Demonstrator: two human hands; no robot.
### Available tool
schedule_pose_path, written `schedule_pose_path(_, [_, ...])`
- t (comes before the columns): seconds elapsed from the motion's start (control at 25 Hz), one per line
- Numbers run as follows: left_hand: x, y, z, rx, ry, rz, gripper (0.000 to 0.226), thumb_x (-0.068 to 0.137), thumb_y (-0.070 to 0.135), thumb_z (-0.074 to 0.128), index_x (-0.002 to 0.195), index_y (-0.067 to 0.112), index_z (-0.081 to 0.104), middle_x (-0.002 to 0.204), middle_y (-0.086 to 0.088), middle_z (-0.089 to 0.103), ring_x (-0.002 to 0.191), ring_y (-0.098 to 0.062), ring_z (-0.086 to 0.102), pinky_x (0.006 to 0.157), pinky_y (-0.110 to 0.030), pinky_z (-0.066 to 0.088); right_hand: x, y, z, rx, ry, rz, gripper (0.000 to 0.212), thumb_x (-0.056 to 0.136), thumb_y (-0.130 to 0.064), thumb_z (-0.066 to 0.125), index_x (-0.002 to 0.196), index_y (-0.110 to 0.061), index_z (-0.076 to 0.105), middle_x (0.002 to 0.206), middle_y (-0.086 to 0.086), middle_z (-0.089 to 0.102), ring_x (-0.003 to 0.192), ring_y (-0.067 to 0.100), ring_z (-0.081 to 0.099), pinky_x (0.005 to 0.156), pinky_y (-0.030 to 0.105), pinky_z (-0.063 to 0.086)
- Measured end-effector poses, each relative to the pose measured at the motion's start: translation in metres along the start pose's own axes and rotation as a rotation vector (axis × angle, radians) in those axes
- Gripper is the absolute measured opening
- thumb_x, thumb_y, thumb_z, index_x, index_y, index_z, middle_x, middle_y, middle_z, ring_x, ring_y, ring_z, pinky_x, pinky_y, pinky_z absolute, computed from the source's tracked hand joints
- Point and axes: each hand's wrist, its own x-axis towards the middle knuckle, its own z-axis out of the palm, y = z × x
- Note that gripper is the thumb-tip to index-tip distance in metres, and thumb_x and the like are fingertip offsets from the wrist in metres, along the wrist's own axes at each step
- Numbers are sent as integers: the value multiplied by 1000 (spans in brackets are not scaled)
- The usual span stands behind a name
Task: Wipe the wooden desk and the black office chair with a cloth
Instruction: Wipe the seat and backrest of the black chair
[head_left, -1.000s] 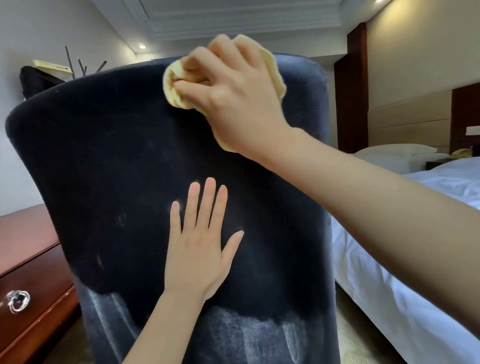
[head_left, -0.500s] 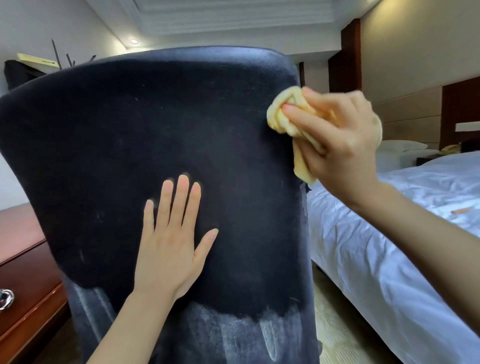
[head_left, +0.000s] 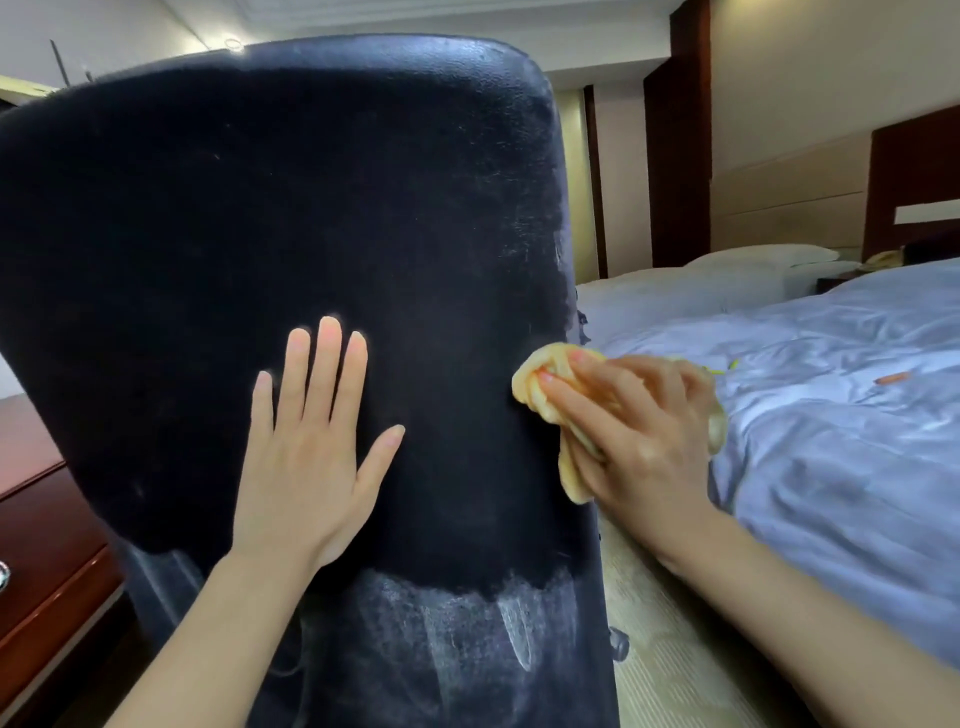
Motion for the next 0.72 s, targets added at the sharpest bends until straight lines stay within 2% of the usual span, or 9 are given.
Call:
schedule_pose_path(0.16, [1, 1, -1, -2, -10, -9, 72, 96, 49, 20, 151, 5, 2, 159, -16, 4, 146, -35, 7, 111, -58, 23, -44, -9, -2, 60, -92, 61, 27, 82, -19, 60, 105, -21, 73, 113, -2, 52, 88, 25, 51, 75, 42, 38])
schedule_pose_path(0.28, [1, 3, -2, 1, -19, -17, 73, 96, 49, 20, 151, 5, 1, 159, -16, 2, 146, -35, 6, 111, -58, 23, -78, -15, -7, 160, -145, 97, 29, 81, -17, 60, 107, -24, 71, 110, -2, 50, 81, 30, 56, 73, 40, 40])
schedule_pose_path(0.4, [-1, 5, -4, -8, -29, -11, 73, 96, 49, 20, 151, 5, 1, 159, -16, 2, 146, -35, 5, 111, -58, 23, -101, -22, -15, 221, -186, 141, 31, 81, -16, 59, 111, -25, 61, 111, -2, 51, 78, 32, 60, 72, 39, 41])
schedule_pose_path(0.52, [-3, 9, -7, -21, -34, -27, 73, 95, 49, 22, 151, 5, 6, 159, -16, 3, 146, -35, 7, 110, -58, 24, -89, -24, -14, 202, -157, 179, 34, 81, -16, 60, 114, -25, 57, 114, -2, 52, 78, 27, 56, 72, 36, 40])
schedule_pose_path(0.72, [-4, 12, -11, -24, -43, -43, 73, 95, 49, 22, 152, 5, 8, 159, -15, 4, 146, -35, 8, 110, -57, 26, -5, -21, 0, 127, -29, 340, 28, 82, -17, 61, 108, -18, 71, 109, 8, 64, 82, 29, 54, 75, 36, 36])
